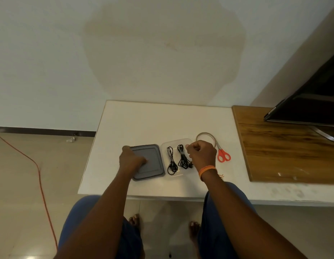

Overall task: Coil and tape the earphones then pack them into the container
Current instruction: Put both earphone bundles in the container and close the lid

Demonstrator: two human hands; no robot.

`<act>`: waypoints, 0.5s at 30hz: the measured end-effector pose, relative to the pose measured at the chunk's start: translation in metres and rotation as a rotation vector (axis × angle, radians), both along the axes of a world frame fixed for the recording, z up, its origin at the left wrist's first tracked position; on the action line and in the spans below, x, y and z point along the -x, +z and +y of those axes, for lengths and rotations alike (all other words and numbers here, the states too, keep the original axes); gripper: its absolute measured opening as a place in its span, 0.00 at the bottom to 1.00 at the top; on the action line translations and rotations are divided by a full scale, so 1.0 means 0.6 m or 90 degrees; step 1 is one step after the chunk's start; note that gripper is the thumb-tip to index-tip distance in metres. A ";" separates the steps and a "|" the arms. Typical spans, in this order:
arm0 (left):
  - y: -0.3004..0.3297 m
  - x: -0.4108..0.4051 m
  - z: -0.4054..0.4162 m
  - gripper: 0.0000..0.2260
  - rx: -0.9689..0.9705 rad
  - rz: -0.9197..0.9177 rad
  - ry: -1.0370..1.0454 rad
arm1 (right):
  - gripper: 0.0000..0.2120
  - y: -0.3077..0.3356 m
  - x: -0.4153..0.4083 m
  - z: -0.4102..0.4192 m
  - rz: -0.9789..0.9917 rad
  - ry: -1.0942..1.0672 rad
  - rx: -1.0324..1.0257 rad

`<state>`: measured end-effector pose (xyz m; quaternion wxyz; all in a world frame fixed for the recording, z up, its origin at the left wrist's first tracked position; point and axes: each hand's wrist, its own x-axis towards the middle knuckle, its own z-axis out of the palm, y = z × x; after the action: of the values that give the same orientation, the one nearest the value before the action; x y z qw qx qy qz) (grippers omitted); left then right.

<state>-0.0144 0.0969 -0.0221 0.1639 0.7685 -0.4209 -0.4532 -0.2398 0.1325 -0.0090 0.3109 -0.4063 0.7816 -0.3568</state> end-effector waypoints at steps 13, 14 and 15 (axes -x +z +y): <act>0.081 0.081 0.038 0.09 0.604 -0.113 -0.344 | 0.26 0.038 0.015 -0.015 -0.615 -0.079 -0.061; 0.075 0.091 0.045 0.09 0.609 -0.119 -0.383 | 0.23 0.038 0.023 -0.014 -0.619 -0.093 -0.049; 0.067 0.098 0.050 0.09 0.622 -0.115 -0.410 | 0.17 0.037 0.032 -0.013 -0.602 -0.106 -0.041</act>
<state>-0.0731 0.1271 0.0180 0.3165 0.4727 -0.8054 -0.1665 -0.2587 0.1248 0.0134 0.6151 -0.1253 0.5950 -0.5019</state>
